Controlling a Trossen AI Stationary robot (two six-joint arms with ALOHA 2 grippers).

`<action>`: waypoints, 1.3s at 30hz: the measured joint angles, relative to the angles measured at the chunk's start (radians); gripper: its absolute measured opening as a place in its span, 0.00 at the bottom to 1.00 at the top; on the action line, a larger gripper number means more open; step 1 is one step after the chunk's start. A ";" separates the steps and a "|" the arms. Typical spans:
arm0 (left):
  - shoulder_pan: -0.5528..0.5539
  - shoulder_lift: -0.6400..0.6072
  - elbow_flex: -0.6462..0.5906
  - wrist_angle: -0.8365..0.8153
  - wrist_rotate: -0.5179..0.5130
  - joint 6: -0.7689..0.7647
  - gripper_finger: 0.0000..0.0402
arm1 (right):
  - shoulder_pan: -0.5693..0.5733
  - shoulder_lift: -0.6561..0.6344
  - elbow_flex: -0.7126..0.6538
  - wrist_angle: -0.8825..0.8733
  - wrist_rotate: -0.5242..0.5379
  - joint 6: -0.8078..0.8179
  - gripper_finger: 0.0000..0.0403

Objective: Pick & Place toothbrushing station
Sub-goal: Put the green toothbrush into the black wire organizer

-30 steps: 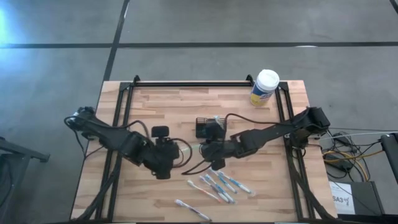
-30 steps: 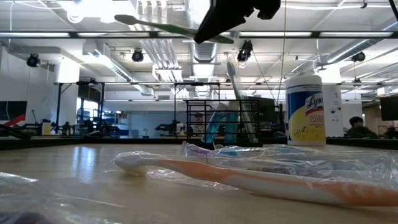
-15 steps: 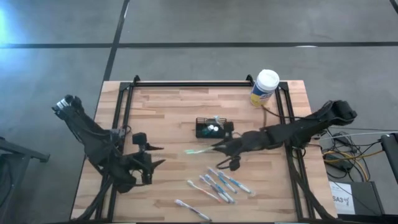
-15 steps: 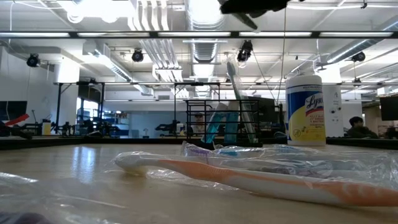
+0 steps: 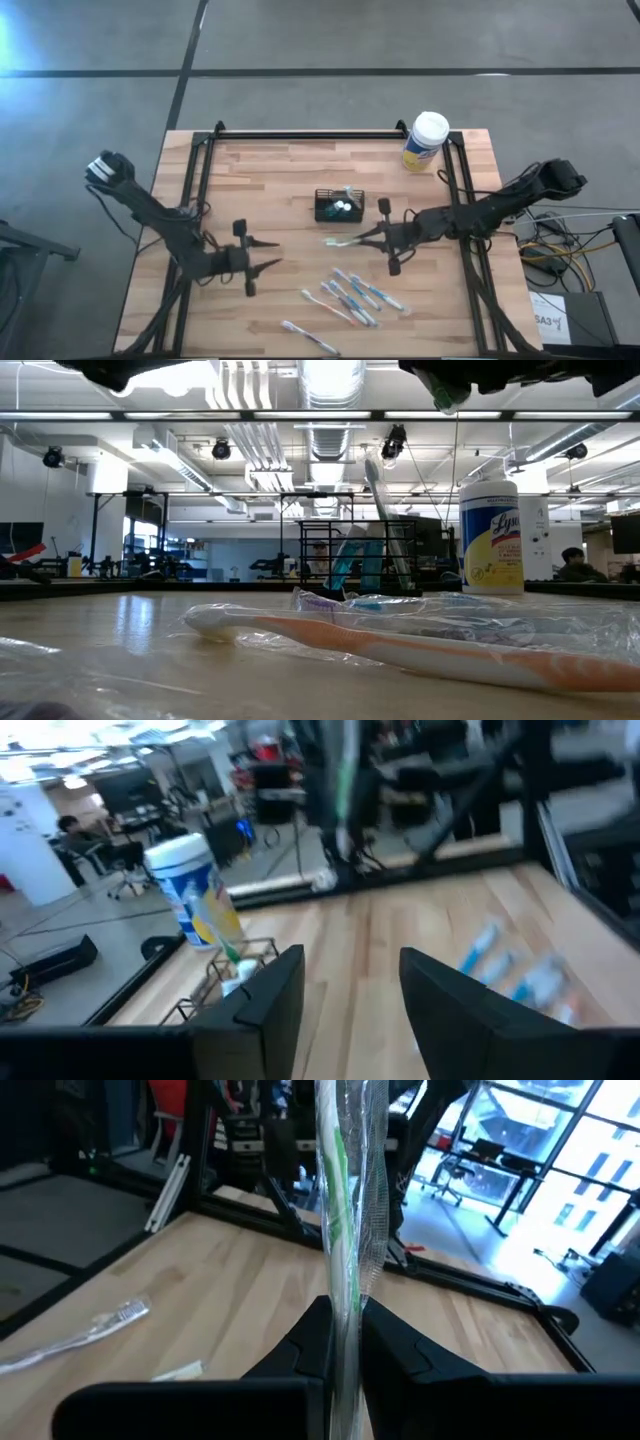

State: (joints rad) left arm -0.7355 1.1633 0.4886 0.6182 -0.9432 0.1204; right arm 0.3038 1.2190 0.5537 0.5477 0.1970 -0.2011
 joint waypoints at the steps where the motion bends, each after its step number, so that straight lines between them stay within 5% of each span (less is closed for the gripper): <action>1: 0.010 0.000 -0.019 0.050 0.000 0.000 0.41 | 0.000 0.000 -0.007 0.015 0.000 0.001 0.06; 7: 0.104 0.026 -0.034 0.115 0.046 -0.067 0.42 | 0.000 0.011 -0.008 0.048 -0.037 0.007 0.06; 11: 0.160 0.098 0.041 0.025 0.207 0.007 0.48 | 0.000 0.042 0.000 0.099 -0.063 -0.009 0.06; 18: 0.199 0.221 0.234 0.095 0.226 0.160 0.60 | -0.003 0.098 0.001 0.209 -0.093 -0.060 0.06; 24: 0.239 0.311 0.372 0.120 0.260 0.183 0.59 | 0.012 0.147 0.000 0.288 -0.105 -0.147 0.06; 30: 0.284 0.374 0.444 0.103 0.470 0.188 0.58 | 0.009 0.176 0.000 0.370 -0.092 -0.151 0.06; 39: 0.322 0.402 0.505 0.107 0.564 0.201 0.55 | 0.008 0.201 0.013 0.381 -0.092 -0.153 0.06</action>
State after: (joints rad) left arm -0.4138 1.5650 0.9939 0.7250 -0.3795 0.3211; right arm 0.3122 1.4201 0.5667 0.9283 0.1051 -0.3542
